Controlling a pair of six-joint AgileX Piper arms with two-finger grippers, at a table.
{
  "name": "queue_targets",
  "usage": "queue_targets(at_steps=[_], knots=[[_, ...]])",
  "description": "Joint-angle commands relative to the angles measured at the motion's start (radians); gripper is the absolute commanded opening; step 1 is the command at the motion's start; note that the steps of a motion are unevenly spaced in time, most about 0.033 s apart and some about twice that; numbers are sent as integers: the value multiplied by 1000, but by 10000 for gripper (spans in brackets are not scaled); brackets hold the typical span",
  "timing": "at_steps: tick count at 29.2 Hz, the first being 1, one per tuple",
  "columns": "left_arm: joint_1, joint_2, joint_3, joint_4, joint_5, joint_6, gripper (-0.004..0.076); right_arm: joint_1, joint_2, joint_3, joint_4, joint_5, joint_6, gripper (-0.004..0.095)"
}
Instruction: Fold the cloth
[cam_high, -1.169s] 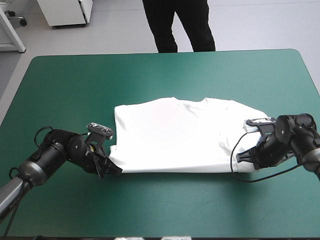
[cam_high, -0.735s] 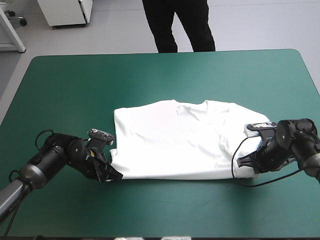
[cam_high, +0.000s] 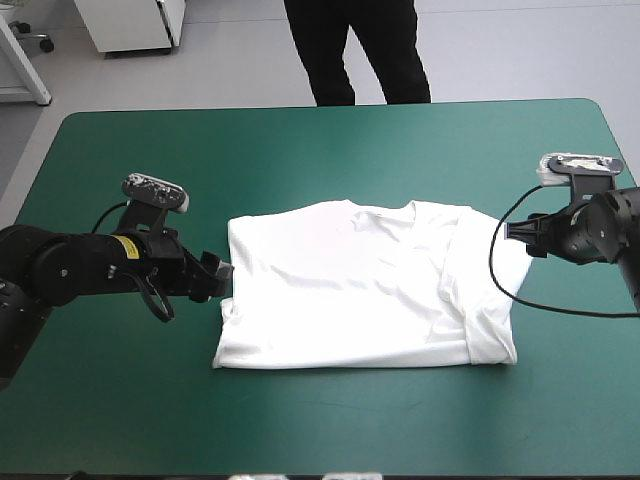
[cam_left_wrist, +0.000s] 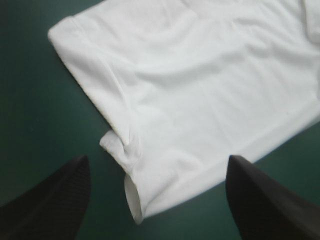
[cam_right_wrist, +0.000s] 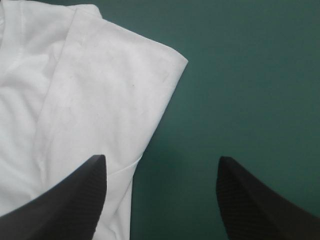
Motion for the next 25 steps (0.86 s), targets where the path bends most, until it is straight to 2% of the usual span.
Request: queue_targets(at_steps=[1, 12, 21, 25], knots=[[-4, -16, -69, -23, -50, -10, 546, -38, 45, -32, -20, -55, 15, 602], [-4, -16, -71, -18, -39, -45, 546, -113, 333, -36, 25, -220, 10, 588], [-4, -12, -71, -18, -38, -93, 546, -126, 525, -128, 23, -243, 0, 576], [-4, -12, -71, -18, -37, -111, 545, -140, 569, -142, 37, -241, -18, 513]])
